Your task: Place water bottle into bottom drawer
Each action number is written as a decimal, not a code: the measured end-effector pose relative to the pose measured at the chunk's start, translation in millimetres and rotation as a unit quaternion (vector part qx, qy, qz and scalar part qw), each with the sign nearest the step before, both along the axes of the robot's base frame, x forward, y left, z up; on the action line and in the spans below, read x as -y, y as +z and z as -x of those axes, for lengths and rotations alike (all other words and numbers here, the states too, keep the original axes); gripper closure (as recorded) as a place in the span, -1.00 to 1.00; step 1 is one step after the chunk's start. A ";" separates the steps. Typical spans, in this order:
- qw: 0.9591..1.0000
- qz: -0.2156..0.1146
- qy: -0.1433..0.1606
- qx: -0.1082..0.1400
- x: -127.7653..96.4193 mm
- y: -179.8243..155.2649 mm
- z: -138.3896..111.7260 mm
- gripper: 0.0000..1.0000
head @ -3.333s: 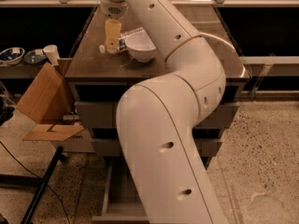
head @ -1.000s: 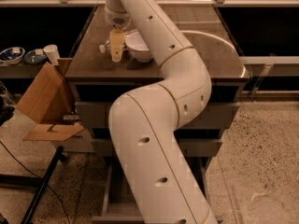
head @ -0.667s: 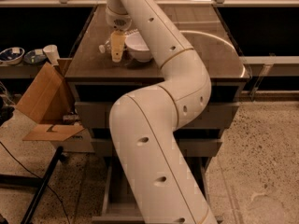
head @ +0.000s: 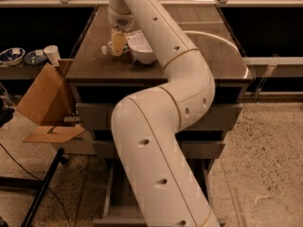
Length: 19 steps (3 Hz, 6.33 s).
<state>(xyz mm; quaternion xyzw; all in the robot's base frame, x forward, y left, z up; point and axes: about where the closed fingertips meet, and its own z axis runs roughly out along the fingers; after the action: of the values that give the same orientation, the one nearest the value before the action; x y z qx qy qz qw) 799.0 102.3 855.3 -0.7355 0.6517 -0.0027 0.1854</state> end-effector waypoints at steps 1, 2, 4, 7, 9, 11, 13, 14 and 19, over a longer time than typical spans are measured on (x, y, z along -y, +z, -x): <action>1.000 0.003 0.001 0.011 1.5 13.3 1.3 0.67; 1.000 0.007 -0.006 0.025 6.0 27.5 0.7 1.00; 0.992 0.032 -0.049 0.111 30.5 98.2 -9.5 1.00; 0.980 -0.004 -0.117 0.158 48.1 183.7 14.1 1.00; 0.980 -0.082 -0.123 0.133 -7.5 158.2 12.5 1.00; 0.972 -0.103 -0.160 0.137 -31.3 87.8 22.1 1.00; 0.950 -0.115 -0.153 0.246 -23.6 162.7 94.1 1.00; 0.945 -0.107 -0.145 0.272 -18.4 191.6 124.3 1.00; 0.956 -0.141 -0.157 0.201 10.3 178.7 240.6 1.00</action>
Offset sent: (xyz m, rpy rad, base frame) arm 0.0063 -0.0272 0.0658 -0.0754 -0.0056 -0.0241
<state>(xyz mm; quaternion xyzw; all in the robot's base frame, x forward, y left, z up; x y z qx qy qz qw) 558.4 92.0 1034.0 -0.5743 0.7020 -0.0878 0.4118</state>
